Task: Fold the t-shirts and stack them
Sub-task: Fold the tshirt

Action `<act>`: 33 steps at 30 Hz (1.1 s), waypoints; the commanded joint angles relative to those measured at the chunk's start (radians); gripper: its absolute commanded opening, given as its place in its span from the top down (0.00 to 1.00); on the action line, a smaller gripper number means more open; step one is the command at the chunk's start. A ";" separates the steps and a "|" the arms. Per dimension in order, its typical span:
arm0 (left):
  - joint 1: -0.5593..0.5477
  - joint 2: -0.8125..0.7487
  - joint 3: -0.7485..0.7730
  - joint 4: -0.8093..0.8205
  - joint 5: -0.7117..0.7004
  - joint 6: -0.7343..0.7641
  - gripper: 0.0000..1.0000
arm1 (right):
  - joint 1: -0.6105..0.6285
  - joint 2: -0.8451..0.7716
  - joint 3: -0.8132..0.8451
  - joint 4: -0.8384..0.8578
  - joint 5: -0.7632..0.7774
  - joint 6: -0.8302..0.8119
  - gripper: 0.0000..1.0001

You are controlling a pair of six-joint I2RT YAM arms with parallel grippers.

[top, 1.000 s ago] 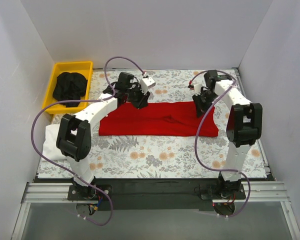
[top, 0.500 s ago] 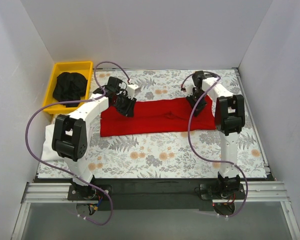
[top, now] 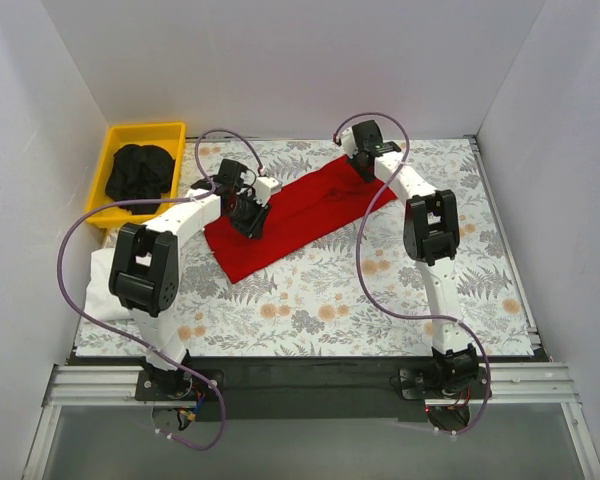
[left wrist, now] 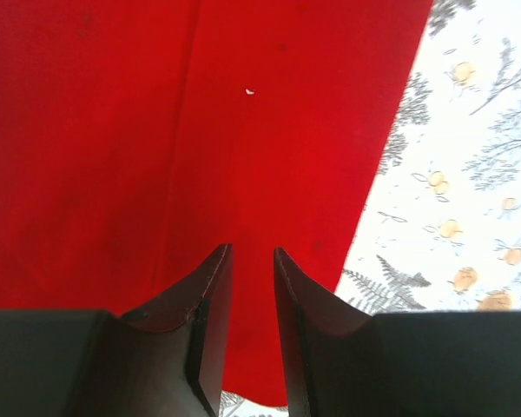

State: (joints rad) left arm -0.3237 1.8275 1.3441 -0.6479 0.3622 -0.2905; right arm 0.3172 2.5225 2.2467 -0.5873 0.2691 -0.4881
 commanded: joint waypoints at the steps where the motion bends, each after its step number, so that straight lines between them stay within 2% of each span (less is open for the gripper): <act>1: -0.023 0.038 0.030 0.005 -0.049 0.048 0.76 | -0.012 -0.227 -0.048 0.202 0.039 -0.021 0.74; 3: -0.051 0.047 0.021 0.014 -0.069 0.060 0.77 | -0.013 -0.272 -0.076 0.199 0.024 -0.020 0.71; 7: -0.097 0.079 -0.008 0.034 -0.163 0.076 0.78 | -0.018 -0.387 -0.165 0.184 0.019 -0.012 0.58; 10: -0.115 0.089 -0.046 0.036 -0.200 0.094 0.79 | -0.035 -0.430 -0.167 0.107 -0.025 0.011 0.53; 13: -0.129 0.070 -0.111 0.033 -0.210 0.134 0.79 | -0.064 -0.464 -0.144 -0.053 -0.099 0.046 0.48; 16: -0.201 0.029 -0.195 0.005 -0.232 0.197 0.80 | -0.107 -0.511 -0.160 -0.132 -0.188 0.086 0.44; 17: -0.260 0.015 -0.216 -0.019 -0.226 0.209 0.80 | -0.130 -0.522 -0.179 -0.173 -0.211 0.103 0.43; 19: -0.331 -0.031 -0.276 -0.038 -0.217 0.205 0.82 | -0.154 -0.553 -0.197 -0.236 -0.295 0.120 0.43; 24: -0.607 -0.074 -0.295 -0.130 -0.091 0.131 0.84 | -0.231 -0.596 -0.263 -0.335 -0.406 0.137 0.45; 25: -0.647 -0.071 -0.281 -0.137 -0.062 0.102 0.84 | -0.239 -0.611 -0.295 -0.347 -0.413 0.134 0.45; 26: -0.732 -0.063 -0.234 -0.159 -0.033 0.082 0.84 | -0.251 -0.619 -0.308 -0.351 -0.421 0.132 0.45; 28: -0.810 -0.034 -0.153 -0.167 0.052 0.013 0.84 | -0.256 -0.631 -0.346 -0.361 -0.441 0.125 0.46; 30: -0.838 0.008 -0.002 -0.180 0.156 -0.031 0.83 | -0.257 -0.631 -0.367 -0.365 -0.485 0.126 0.49; 32: -0.807 0.029 0.117 -0.188 0.170 -0.076 0.83 | -0.250 -0.623 -0.401 -0.382 -0.540 0.138 0.59; 33: -0.783 0.021 0.141 -0.184 0.211 -0.088 0.83 | -0.244 -0.613 -0.412 -0.384 -0.571 0.146 0.68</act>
State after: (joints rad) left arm -1.1790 1.8793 1.3590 -0.8116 0.4358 -0.2867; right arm 0.0536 1.9362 1.8622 -0.9310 -0.1745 -0.3676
